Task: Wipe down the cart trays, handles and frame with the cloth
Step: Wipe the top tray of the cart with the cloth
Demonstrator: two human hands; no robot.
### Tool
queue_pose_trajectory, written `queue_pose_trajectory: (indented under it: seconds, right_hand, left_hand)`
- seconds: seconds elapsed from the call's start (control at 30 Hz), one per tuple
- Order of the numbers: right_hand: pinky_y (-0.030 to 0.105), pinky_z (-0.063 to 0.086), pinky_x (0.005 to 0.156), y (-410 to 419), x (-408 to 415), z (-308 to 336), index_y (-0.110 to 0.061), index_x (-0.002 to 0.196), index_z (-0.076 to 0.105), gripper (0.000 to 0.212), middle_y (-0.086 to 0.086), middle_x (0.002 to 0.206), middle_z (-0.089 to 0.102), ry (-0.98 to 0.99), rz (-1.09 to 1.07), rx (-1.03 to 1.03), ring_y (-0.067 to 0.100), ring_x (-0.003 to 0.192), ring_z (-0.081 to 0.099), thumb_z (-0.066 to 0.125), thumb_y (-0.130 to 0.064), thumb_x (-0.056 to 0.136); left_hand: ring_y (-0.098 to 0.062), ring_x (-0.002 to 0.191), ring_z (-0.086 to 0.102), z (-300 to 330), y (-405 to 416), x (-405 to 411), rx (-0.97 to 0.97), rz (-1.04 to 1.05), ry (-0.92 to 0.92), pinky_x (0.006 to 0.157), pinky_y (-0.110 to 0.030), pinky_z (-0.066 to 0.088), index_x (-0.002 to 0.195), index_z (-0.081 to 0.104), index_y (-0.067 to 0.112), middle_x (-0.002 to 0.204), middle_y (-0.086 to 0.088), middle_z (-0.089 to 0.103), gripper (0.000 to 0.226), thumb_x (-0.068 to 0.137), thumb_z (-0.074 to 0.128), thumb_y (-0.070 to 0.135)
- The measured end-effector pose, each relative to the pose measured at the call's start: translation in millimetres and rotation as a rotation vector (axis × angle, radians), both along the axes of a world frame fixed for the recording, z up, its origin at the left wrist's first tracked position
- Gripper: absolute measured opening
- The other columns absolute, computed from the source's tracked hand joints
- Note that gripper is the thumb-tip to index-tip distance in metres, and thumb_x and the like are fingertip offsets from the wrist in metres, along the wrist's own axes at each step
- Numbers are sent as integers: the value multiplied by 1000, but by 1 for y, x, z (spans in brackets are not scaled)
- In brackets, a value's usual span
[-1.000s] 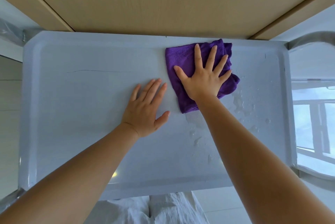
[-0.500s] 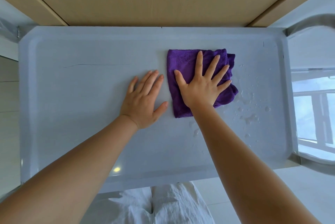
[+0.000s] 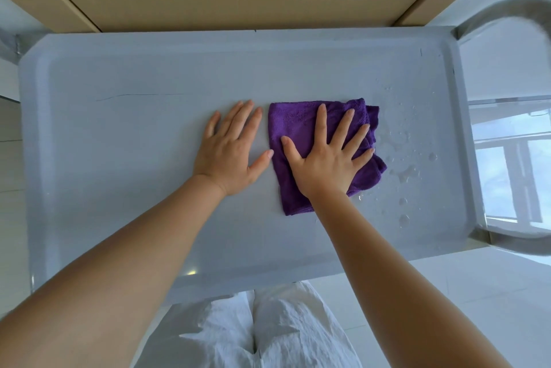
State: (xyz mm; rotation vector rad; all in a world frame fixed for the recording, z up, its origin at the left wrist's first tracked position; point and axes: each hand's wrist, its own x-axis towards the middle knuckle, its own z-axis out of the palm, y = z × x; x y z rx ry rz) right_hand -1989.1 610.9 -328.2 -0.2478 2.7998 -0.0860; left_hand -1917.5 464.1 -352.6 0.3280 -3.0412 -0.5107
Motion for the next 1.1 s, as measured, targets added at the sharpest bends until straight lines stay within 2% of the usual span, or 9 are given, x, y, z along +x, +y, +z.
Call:
queue_pose_trajectory:
  seconds: [0.4,0.5,0.6,0.67,0.77,0.83,0.93,1.1]
  right_hand:
    - [63,-3,109,19,26,4,-38,148,-6,87,8,158,-13,-7,7,16,39,142,-13,24,-80,78]
    - [63,-3,109,18,26,4,-38,148,-6,87,8,158,-13,-2,9,11,39,142,-14,24,-80,78]
    - [63,-3,109,17,25,4,-38,148,-6,87,8,158,-14,-4,15,5,39,142,-14,24,-80,78]
    - [64,-3,109,17,25,4,-37,148,-6,87,8,158,-13,2,14,-2,39,142,-14,23,-80,79]
    - [65,-2,109,17,27,5,-36,149,-5,88,10,158,-12,11,22,-18,40,142,-13,22,-81,78]
    - [66,-3,107,19,31,8,-35,149,-7,89,11,157,-14,22,80,-44,39,142,-15,22,-81,79]
    - [67,-5,106,23,37,9,-38,148,-6,86,10,157,-14,41,232,-57,37,142,-17,23,-80,79]
    - [68,-7,105,30,45,8,-41,148,-5,83,9,158,-13,-4,307,-40,40,141,-18,21,-80,80]
  left_hand:
    - [-28,134,36,6,1,3,42,-28,-7,107,-51,23,136,43,3,144,-16,40,66,89,33,48]
    - [-35,132,39,11,-1,6,69,-52,63,105,-57,24,133,46,-2,141,-20,43,59,89,38,37]
    - [-35,129,42,19,8,22,61,37,136,103,-59,25,129,49,-2,137,-19,48,51,84,42,21]
    - [-35,129,42,23,29,43,64,96,118,102,-59,27,129,49,-2,137,-19,47,52,82,41,16]
    - [-36,130,40,25,78,84,74,161,-29,101,-59,30,133,46,-1,141,-18,44,56,84,36,23]
    - [-37,133,37,23,100,102,84,200,-123,106,-56,24,137,39,-2,144,-20,39,60,91,30,35]
    - [-33,137,27,19,107,110,112,243,-141,112,-42,8,141,28,-3,147,-20,33,70,98,12,49]
    - [-29,141,19,22,107,108,89,231,-183,112,-40,1,145,21,-1,151,-18,24,85,92,6,64]
